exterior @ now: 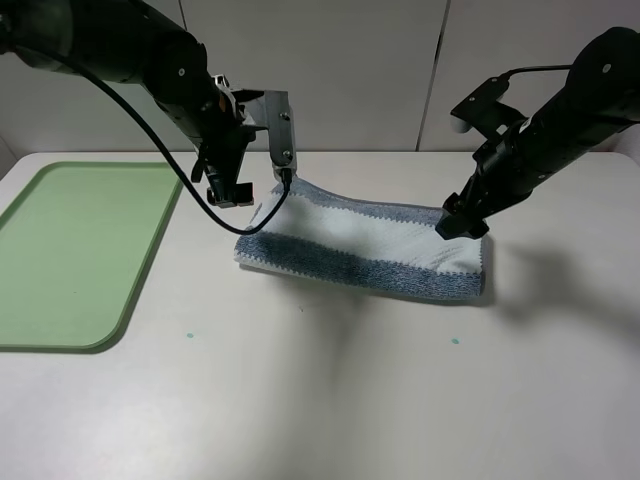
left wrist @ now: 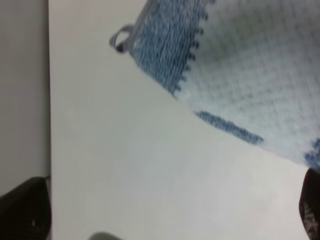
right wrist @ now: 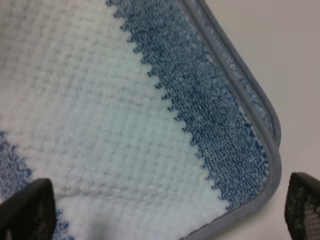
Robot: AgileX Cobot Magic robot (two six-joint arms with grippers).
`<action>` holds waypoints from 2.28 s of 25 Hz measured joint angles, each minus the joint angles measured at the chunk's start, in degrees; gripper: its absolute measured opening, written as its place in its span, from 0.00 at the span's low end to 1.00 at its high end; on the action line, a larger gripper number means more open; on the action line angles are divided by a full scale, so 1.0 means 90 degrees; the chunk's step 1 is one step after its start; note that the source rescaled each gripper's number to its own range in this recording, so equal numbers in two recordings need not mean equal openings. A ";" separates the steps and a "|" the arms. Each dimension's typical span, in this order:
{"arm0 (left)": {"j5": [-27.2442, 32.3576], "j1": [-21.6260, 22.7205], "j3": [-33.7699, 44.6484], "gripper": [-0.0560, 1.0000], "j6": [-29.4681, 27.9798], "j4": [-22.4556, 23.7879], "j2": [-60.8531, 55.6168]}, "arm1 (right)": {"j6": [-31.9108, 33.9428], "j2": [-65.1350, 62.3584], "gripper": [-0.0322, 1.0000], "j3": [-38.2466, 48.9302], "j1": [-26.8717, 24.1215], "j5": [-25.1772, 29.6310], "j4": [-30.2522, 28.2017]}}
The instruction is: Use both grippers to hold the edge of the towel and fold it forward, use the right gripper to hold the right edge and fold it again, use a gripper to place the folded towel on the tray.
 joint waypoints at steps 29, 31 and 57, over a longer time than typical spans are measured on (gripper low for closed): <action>0.3473 0.0000 0.0000 1.00 -0.4118 -0.0289 -0.2716 | 0.0121 0.0000 1.00 0.0000 0.0000 0.0142 0.0075; 0.3619 0.0000 0.0000 1.00 -0.4153 -0.0408 -0.2907 | 0.0129 0.0000 1.00 0.0000 0.0000 0.0142 0.0081; 0.3947 0.0000 0.0000 1.00 -0.4231 -0.0864 -0.3294 | 0.2529 0.0000 1.00 0.0000 0.0000 0.0207 0.0101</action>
